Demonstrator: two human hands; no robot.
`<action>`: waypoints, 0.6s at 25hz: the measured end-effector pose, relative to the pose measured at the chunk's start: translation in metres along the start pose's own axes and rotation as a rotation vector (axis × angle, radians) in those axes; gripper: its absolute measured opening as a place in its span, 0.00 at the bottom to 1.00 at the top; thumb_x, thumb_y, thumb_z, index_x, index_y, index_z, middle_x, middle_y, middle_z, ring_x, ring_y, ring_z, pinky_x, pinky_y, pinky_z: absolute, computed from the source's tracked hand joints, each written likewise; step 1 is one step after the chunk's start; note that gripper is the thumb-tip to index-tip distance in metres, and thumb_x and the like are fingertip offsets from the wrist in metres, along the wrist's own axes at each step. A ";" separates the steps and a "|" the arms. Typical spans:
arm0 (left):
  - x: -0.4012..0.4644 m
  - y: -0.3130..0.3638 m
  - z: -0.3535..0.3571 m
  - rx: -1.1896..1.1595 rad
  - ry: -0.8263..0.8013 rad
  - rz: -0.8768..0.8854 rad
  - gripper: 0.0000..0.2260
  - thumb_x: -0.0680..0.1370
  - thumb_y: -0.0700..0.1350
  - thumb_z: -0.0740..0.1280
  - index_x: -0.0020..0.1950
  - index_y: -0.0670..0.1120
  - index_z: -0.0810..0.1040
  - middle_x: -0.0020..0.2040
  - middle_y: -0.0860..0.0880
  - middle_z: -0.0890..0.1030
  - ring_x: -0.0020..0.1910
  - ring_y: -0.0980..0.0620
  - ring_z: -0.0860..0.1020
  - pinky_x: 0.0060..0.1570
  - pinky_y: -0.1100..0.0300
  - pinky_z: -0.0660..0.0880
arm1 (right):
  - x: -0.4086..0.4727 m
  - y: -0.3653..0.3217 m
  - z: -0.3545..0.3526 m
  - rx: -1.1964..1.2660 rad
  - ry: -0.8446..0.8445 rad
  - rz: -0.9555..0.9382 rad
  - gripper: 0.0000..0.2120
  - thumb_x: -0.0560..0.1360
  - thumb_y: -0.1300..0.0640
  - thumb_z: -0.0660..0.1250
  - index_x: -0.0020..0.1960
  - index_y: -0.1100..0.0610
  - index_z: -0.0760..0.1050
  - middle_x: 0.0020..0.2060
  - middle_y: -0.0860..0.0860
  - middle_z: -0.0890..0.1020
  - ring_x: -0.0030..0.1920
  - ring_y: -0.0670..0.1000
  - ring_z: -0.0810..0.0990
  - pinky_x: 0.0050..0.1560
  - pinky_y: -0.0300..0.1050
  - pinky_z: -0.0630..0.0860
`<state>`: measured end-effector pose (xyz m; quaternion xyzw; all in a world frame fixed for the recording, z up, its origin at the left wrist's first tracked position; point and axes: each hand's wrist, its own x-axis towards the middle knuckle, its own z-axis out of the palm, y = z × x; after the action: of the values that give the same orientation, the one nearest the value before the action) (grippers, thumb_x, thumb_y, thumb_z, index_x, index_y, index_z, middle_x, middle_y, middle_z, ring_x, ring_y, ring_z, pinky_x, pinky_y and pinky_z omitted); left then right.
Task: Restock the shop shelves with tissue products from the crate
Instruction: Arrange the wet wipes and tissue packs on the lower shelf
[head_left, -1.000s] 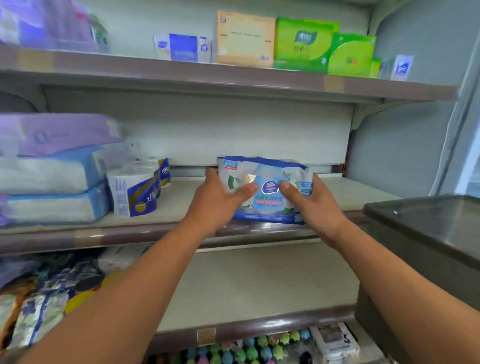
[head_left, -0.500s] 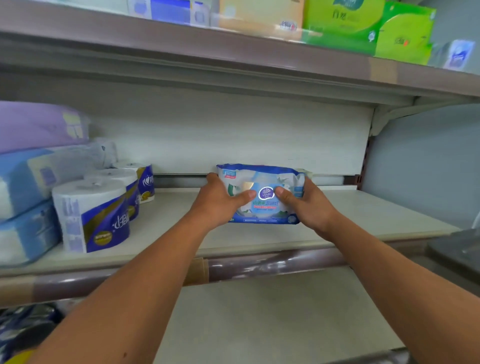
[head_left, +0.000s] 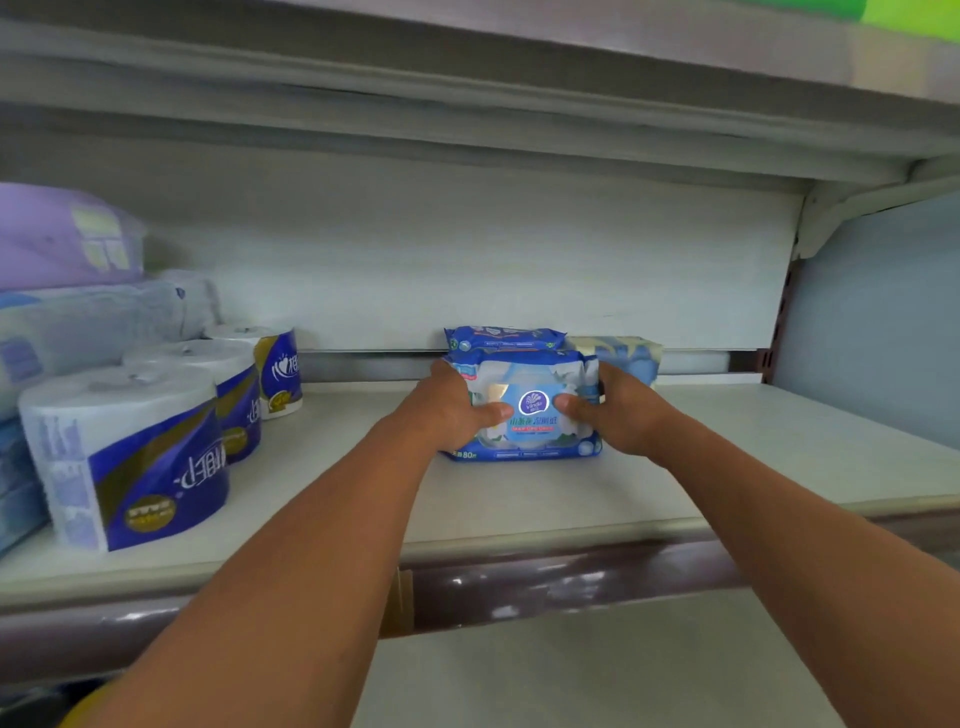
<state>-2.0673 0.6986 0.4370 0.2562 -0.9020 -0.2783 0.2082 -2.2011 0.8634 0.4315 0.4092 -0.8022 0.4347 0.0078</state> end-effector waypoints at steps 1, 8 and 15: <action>0.011 0.000 0.002 0.041 -0.006 0.013 0.35 0.73 0.60 0.71 0.70 0.41 0.64 0.66 0.45 0.74 0.62 0.46 0.75 0.51 0.59 0.70 | 0.010 0.003 0.001 -0.027 0.000 0.015 0.09 0.77 0.54 0.68 0.51 0.58 0.72 0.35 0.48 0.80 0.34 0.47 0.78 0.35 0.36 0.75; 0.052 0.006 0.010 0.389 0.027 0.061 0.23 0.79 0.56 0.64 0.63 0.38 0.75 0.59 0.40 0.77 0.54 0.44 0.76 0.51 0.57 0.70 | 0.063 0.016 0.009 -0.205 -0.041 0.034 0.09 0.76 0.54 0.68 0.40 0.58 0.76 0.29 0.48 0.79 0.32 0.48 0.77 0.41 0.44 0.76; 0.062 -0.002 0.023 0.316 0.122 0.032 0.24 0.77 0.55 0.66 0.62 0.38 0.71 0.50 0.44 0.77 0.49 0.44 0.77 0.46 0.57 0.70 | 0.064 0.010 0.010 -0.339 0.020 0.099 0.14 0.77 0.52 0.66 0.37 0.58 0.70 0.30 0.51 0.76 0.32 0.48 0.73 0.30 0.34 0.67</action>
<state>-2.1276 0.6706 0.4327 0.2878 -0.9242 -0.1136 0.2240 -2.2463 0.8177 0.4420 0.3578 -0.8830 0.2971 0.0634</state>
